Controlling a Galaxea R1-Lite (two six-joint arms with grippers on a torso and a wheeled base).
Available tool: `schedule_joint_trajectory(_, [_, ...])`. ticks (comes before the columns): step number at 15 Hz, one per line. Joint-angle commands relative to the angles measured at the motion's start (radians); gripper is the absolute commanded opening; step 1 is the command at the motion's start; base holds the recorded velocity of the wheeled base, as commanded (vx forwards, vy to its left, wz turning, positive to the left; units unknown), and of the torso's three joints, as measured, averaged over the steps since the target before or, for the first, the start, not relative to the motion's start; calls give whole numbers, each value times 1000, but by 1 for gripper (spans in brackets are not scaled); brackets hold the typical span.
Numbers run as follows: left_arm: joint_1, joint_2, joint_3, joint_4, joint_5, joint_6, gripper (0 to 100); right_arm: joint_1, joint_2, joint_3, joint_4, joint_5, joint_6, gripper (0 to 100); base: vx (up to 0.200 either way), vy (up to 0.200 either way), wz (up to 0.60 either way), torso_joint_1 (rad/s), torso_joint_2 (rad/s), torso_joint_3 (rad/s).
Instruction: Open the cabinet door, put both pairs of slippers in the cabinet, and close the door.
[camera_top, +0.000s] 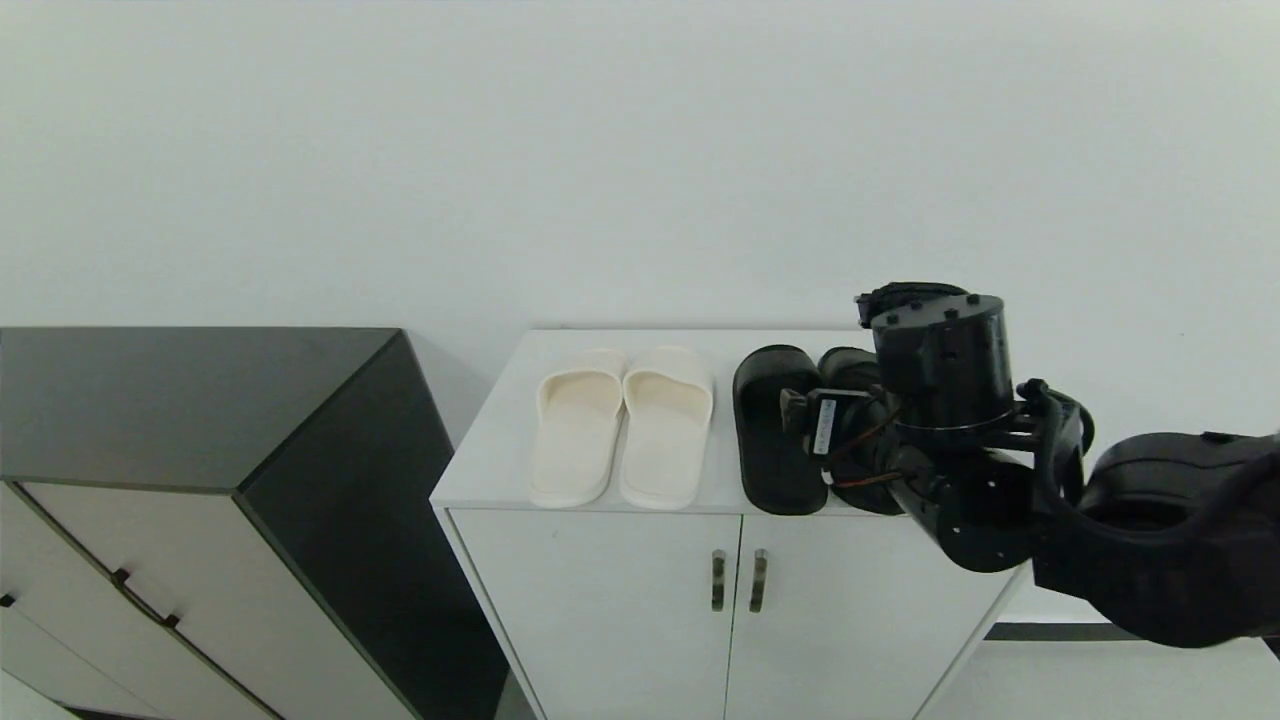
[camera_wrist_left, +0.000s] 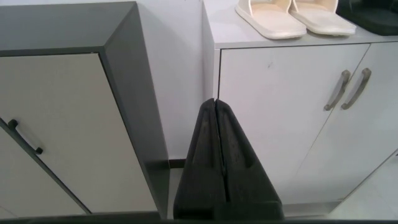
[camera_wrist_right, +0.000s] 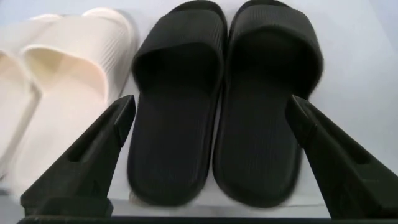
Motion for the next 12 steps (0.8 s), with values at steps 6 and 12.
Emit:
schedule_joint_trajectory(6, [0,2,0,0,-1,-2,0,-84,202,-115,-60,-15,-36,100,0,0,0,0,0,0])
schedule_joint_trajectory(12, [0,0,0,0,-1,-3,0,-144,314,-198,-179,-12,-160,100,0,0,0,0,0,0])
